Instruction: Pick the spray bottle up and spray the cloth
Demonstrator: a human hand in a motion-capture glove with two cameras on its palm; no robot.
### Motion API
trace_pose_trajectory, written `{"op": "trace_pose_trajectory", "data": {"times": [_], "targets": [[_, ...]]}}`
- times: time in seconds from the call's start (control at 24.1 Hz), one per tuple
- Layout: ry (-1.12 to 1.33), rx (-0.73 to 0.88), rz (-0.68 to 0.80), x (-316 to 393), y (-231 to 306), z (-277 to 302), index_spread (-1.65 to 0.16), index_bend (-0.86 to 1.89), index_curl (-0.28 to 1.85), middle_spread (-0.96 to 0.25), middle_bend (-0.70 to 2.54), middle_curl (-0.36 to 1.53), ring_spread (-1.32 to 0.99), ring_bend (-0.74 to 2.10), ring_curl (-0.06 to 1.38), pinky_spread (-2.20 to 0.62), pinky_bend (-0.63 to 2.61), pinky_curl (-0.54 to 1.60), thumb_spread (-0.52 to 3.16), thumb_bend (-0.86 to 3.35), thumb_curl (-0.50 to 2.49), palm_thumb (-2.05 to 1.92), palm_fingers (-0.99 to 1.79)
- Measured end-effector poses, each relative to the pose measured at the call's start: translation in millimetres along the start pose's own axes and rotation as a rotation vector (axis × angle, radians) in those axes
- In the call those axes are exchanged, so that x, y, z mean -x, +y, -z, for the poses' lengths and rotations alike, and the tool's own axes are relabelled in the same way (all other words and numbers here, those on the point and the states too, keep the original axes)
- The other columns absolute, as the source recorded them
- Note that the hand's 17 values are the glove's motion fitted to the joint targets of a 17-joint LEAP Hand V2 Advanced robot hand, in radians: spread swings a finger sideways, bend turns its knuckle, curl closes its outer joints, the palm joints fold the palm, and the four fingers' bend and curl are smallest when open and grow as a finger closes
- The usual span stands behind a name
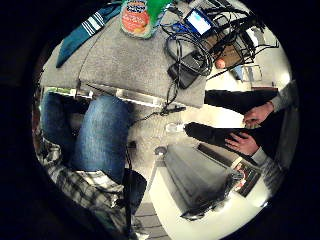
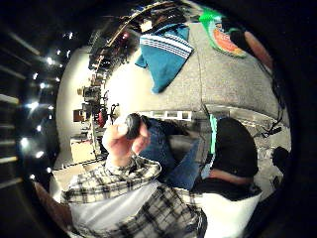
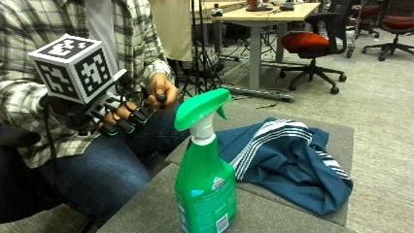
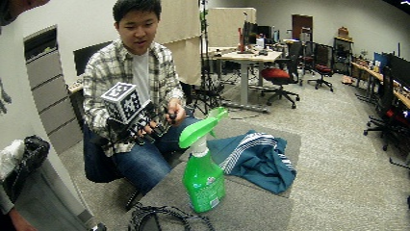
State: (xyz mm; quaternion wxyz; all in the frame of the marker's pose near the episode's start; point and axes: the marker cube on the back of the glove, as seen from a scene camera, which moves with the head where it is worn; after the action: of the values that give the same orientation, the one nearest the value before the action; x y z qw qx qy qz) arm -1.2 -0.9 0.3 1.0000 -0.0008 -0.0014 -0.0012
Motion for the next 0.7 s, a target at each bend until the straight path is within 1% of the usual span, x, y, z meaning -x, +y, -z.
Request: {"op": "trace_pose_trajectory", "data": {"times": [0.21, 0.46, 0.58, 0.7], "targets": [[0.000, 0.008, 0.008, 3.1, -1.1, -3.0, -0.25, 0.36, 0.17, -0.07, 0.16, 0.07, -0.01, 0.29, 0.11, 0.08, 0.29, 0.08, 0.71, 0.36, 0.13, 0.50, 0.34], [0.004, -0.008, -0.020, -4.3, -5.1, -2.1, -0.31, 0.35, 0.23, -0.09, 0.16, 0.12, -0.01, 0.30, 0.16, 0.11, 0.31, 0.11, 0.99, 0.38, 0.18, 0.53, 0.31], [-0.007, -0.068, -0.066, -18.4, -25.0, 9.1, -0.33, 0.30, 0.24, -0.10, 0.17, 0.14, -0.01, 0.31, 0.18, 0.11, 0.32, 0.13, 1.08, 0.38, 0.20, 0.53, 0.29], [-0.042, -0.152, -0.126, -38.0, -57.0, 26.6, -0.34, 0.24, 0.24, -0.10, 0.18, 0.16, -0.01, 0.33, 0.19, 0.12, 0.34, 0.14, 1.15, 0.38, 0.22, 0.53, 0.28]]}}
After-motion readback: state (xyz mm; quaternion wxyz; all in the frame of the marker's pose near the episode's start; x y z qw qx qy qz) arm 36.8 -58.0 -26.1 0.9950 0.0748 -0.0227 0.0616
